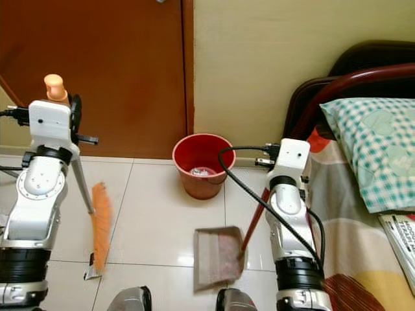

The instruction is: Sweep floor

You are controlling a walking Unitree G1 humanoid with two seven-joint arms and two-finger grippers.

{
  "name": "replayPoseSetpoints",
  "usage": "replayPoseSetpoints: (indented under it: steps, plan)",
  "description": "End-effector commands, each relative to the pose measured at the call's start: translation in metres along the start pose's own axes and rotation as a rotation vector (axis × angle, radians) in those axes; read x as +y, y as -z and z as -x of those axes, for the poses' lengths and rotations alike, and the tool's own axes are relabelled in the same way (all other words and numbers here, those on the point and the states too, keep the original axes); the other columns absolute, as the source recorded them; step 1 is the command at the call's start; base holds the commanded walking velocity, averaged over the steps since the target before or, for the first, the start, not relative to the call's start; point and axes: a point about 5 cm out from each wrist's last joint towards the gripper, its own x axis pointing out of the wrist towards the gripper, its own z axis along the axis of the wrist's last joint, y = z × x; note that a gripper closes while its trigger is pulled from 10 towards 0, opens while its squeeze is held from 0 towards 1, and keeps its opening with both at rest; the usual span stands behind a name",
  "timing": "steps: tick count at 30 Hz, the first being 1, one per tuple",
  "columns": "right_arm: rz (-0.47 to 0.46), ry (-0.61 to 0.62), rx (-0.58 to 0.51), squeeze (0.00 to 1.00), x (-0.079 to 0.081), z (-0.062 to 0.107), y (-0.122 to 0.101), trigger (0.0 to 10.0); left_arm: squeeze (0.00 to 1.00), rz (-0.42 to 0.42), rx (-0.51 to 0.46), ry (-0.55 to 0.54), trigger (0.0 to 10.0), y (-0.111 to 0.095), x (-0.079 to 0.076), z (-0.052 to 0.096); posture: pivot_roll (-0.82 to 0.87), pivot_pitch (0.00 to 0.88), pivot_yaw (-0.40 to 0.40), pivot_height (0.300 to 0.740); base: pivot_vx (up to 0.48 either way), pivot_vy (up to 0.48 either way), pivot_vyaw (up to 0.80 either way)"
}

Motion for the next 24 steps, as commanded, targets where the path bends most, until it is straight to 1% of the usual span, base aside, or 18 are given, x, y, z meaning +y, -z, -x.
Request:
replayPoseSetpoints:
  steps: [1, 3, 5, 6, 7, 10, 11, 13, 14, 15, 16, 17, 18, 19, 21, 22, 23, 24]
  plan:
    - [0.002, -0.002, -0.014, 0.0, 0.0, 0.0, -0.006, 10.0, 0.0, -0.088, -0.014, -0.024, 10.0, -0.001, 0.012, -0.001, 0.04, 0.138, -0.024, 0.74, 0.0, 0.0, 0.0]
    - [0.001, -0.015, -0.018, 0.0, 0.002, -0.001, -0.009, 10.0, 0.0, -0.127, 0.039, -0.028, 10.0, 0.013, 0.018, 0.004, 0.03, 0.153, -0.025, 0.74, 0.0, 0.0, 0.0]
    - [0.001, -0.017, -0.02, 0.0, 0.001, -0.001, -0.01, 10.0, 0.0, -0.134, 0.06, -0.027, 10.0, 0.019, 0.022, 0.008, 0.03, 0.153, -0.025, 0.74, 0.0, 0.0, 0.0]
    - [0.002, -0.015, -0.019, 0.0, -0.001, -0.002, -0.01, 10.0, 0.0, -0.155, 0.08, -0.033, 10.0, 0.025, 0.026, 0.012, 0.03, 0.151, -0.026, 0.74, 0.0, 0.0, 0.0]
    - [0.002, -0.012, -0.018, 0.0, -0.003, -0.002, -0.01, 10.0, 0.0, -0.158, 0.098, -0.041, 10.0, 0.03, 0.029, 0.014, 0.03, 0.154, -0.029, 0.74, 0.0, 0.0, 0.0]
    - [0.003, -0.008, -0.018, 0.0, -0.005, -0.002, -0.011, 10.0, 0.0, -0.137, 0.128, -0.046, 10.0, 0.035, 0.031, 0.017, 0.02, 0.156, -0.03, 0.74, 0.0, 0.0, 0.0]
    - [0.004, -0.008, -0.02, 0.0, -0.005, -0.002, -0.011, 10.0, 0.0, -0.108, 0.151, -0.044, 10.0, 0.04, 0.029, 0.02, 0.02, 0.159, -0.032, 0.74, 0.0, 0.0, 0.0]
    - [0.003, -0.015, -0.024, 0.0, -0.003, -0.002, -0.013, 10.0, 0.0, -0.053, 0.177, -0.028, 10.0, 0.048, 0.023, 0.024, 0.01, 0.161, -0.033, 0.74, 0.0, 0.0, 0.0]
    - [0.005, -0.025, -0.03, 0.0, -0.001, -0.003, -0.016, 10.0, 0.0, -0.007, 0.193, -0.021, 10.0, 0.054, 0.018, 0.027, 0.01, 0.161, -0.033, 0.74, 0.0, 0.0, 0.0]
    - [0.006, -0.032, -0.036, 0.0, 0.0, -0.003, -0.017, 10.0, 0.0, 0.015, 0.197, -0.018, 10.0, 0.056, 0.015, 0.027, 0.01, 0.161, -0.033, 0.74, 0.0, 0.0, 0.0]
    - [0.003, -0.045, -0.051, 0.0, 0.002, -0.004, -0.022, 10.0, 0.0, 0.028, 0.197, 0.007, 10.0, 0.06, 0.008, 0.027, 0.0, 0.165, -0.034, 0.74, 0.0, 0.0, 0.0]
    - [0.003, -0.045, -0.051, 0.0, 0.002, -0.004, -0.022, 10.0, 0.0, 0.028, 0.197, 0.007, 10.0, 0.06, 0.008, 0.027, 0.0, 0.165, -0.034, 0.74, 0.0, 0.0, 0.0]
    - [0.001, -0.048, -0.062, 0.0, 0.002, -0.005, -0.027, 10.0, 0.0, 0.032, 0.193, 0.027, 10.0, 0.061, 0.002, 0.023, -0.02, 0.168, -0.034, 0.74, 0.0, 0.0, 0.0]
    - [0.001, -0.048, -0.062, 0.0, 0.002, -0.005, -0.027, 10.0, 0.0, 0.032, 0.193, 0.027, 10.0, 0.061, 0.002, 0.023, -0.02, 0.168, -0.034, 0.74, 0.0, 0.0, 0.0]
    - [0.009, -0.043, -0.087, 0.0, -0.001, -0.008, -0.034, 10.0, 0.0, 0.072, 0.215, 0.058, 10.0, 0.065, -0.016, 0.011, -0.02, 0.168, -0.034, 0.74, 0.0, 0.0, 0.0]
    - [0.009, -0.043, -0.087, 0.0, -0.001, -0.008, -0.034, 10.0, 0.0, 0.072, 0.215, 0.058, 10.0, 0.065, -0.016, 0.011, -0.02, 0.168, -0.034, 0.74, 0.0, 0.0, 0.0]
    - [0.009, -0.028, -0.1, 0.0, -0.004, -0.011, -0.038, 10.0, 0.0, 0.12, 0.225, 0.076, 10.0, 0.065, -0.027, 0.005, -0.04, 0.17, -0.033, 0.74, 0.0, 0.0, 0.0]
    - [0.006, -0.014, -0.111, 0.0, -0.005, -0.014, -0.041, 10.0, 0.0, 0.146, 0.224, 0.094, 10.0, 0.063, -0.036, -0.001, -0.05, 0.17, -0.029, 0.74, 0.0, 0.0, 0.0]
